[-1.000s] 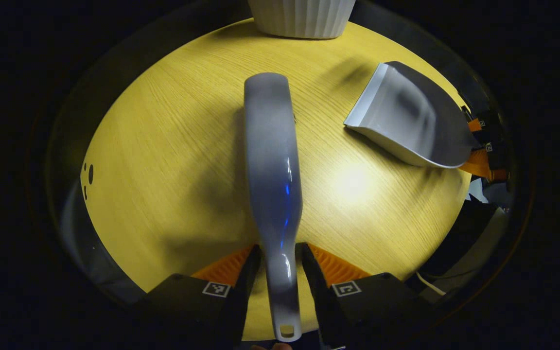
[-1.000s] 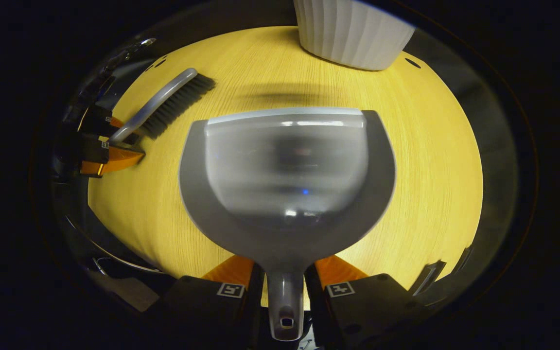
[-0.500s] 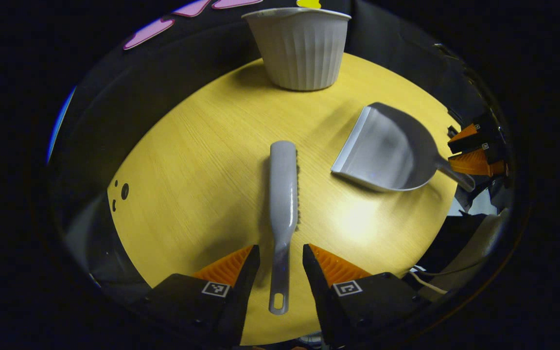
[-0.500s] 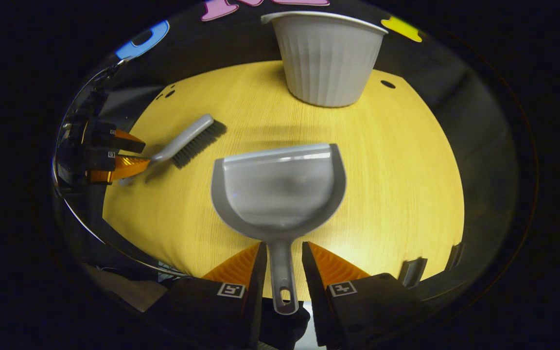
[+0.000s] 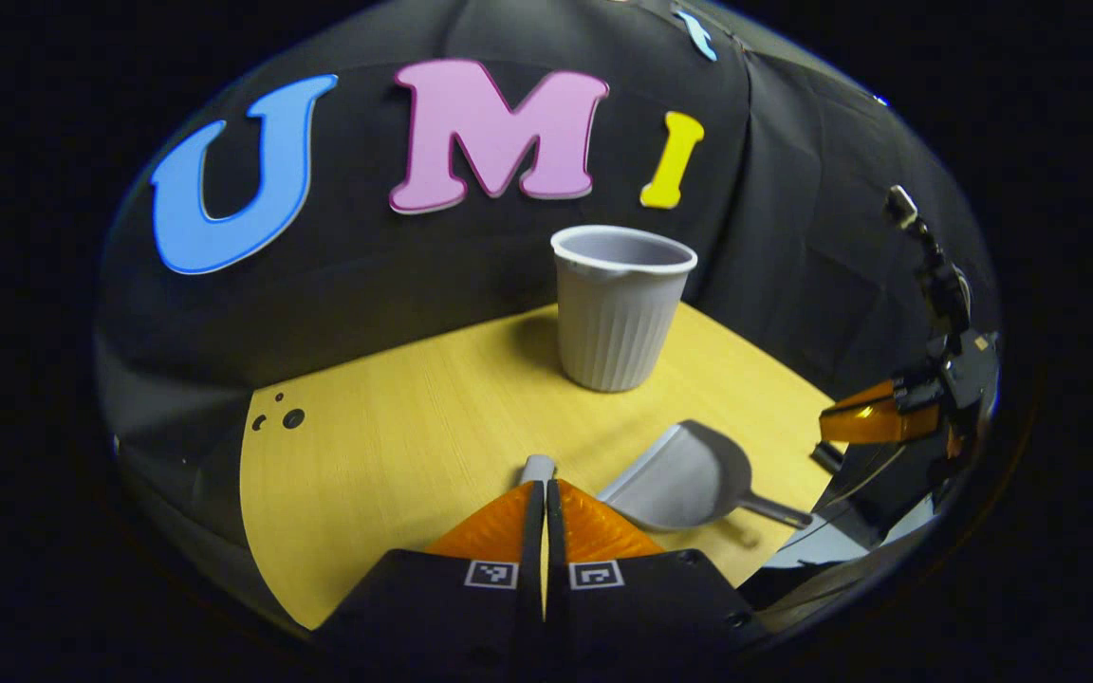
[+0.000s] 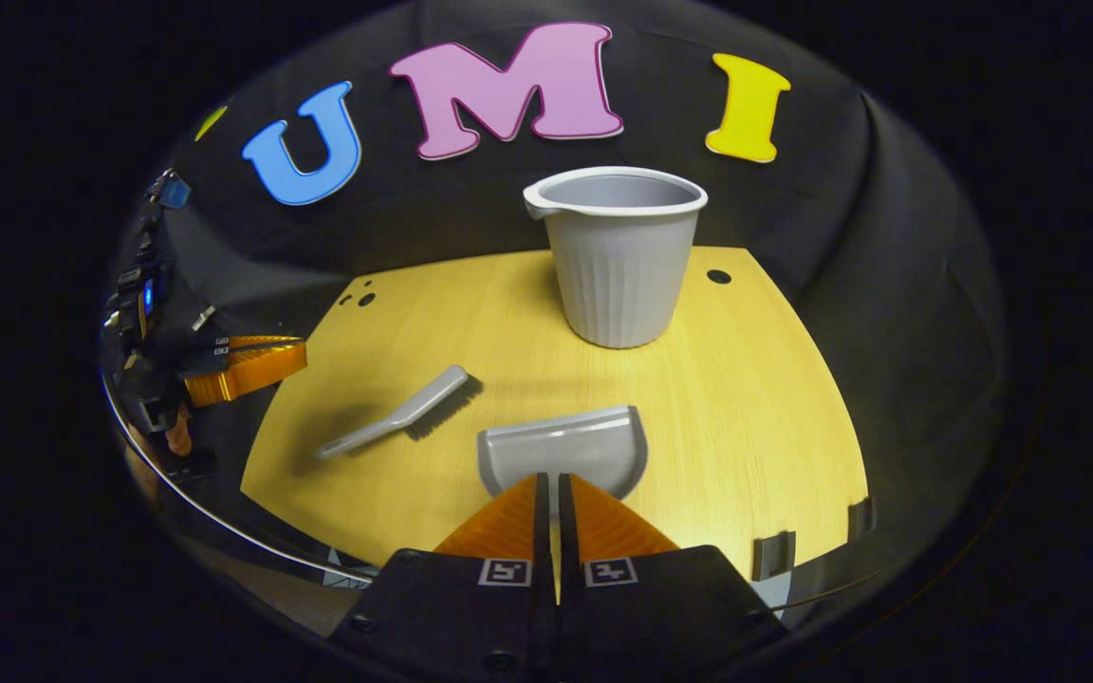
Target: Pick up the small broom and dustpan from the desktop, sweep the trash into the dustpan with the broom, and then empty the trash into the garbage bin.
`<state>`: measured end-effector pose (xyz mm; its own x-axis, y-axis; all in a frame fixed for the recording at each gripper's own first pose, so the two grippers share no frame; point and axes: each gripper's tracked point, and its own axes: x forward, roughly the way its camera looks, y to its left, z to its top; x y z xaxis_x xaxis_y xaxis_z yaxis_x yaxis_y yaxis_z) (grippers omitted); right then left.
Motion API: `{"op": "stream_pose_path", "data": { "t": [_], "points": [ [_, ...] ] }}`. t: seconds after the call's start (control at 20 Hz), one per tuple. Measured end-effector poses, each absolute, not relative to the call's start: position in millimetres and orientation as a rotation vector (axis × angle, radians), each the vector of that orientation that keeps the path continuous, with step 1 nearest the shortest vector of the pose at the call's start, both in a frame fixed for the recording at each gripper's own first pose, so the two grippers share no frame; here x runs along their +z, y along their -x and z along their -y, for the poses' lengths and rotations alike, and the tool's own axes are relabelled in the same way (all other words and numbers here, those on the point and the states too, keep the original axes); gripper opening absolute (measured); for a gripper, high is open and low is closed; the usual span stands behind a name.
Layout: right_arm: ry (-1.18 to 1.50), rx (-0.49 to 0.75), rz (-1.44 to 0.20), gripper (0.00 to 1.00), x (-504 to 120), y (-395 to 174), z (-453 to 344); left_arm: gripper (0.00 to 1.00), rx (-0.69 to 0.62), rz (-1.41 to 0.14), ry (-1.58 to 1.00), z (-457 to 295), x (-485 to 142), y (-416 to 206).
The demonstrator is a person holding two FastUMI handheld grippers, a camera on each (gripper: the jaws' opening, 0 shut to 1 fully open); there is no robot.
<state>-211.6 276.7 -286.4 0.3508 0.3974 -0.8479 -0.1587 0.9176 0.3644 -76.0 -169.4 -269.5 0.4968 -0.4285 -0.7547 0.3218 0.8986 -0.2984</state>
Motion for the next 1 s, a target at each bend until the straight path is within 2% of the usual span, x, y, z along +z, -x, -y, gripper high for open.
{"op": "stream_pose_path", "data": {
  "t": [0.15, 0.25, 0.35, 0.4, 0.45, 0.85, 1.0],
  "points": [
    [-0.191, 0.374, -0.973, 0.05, -256, 197, -286, 0.05, -0.390, -0.851, 0.152, 163, -241, 84],
    [-0.185, 0.364, -0.848, 0.05, -234, 181, -291, 0.05, -0.393, -0.790, 0.179, 167, -229, 82],
    [-0.206, 0.359, -0.817, 0.05, -222, 179, -293, 0.05, -0.408, -0.757, 0.183, 174, -221, 88],
    [-0.215, 0.340, -0.816, 0.00, -218, 177, -292, 0.05, -0.423, -0.749, 0.178, 177, -213, 90],
    [-0.225, 0.324, -0.804, 0.05, -215, 173, -289, 0.05, -0.429, -0.747, 0.166, 180, -209, 93],
    [-0.138, 0.383, -0.697, 0.05, -182, 169, -305, 0.05, -0.423, -0.730, 0.188, 168, -202, 105],
    [-0.026, 0.336, -0.639, 0.05, -178, 157, -290, 0.05, -0.413, -0.693, 0.212, 163, -194, 100]
  ]
}}
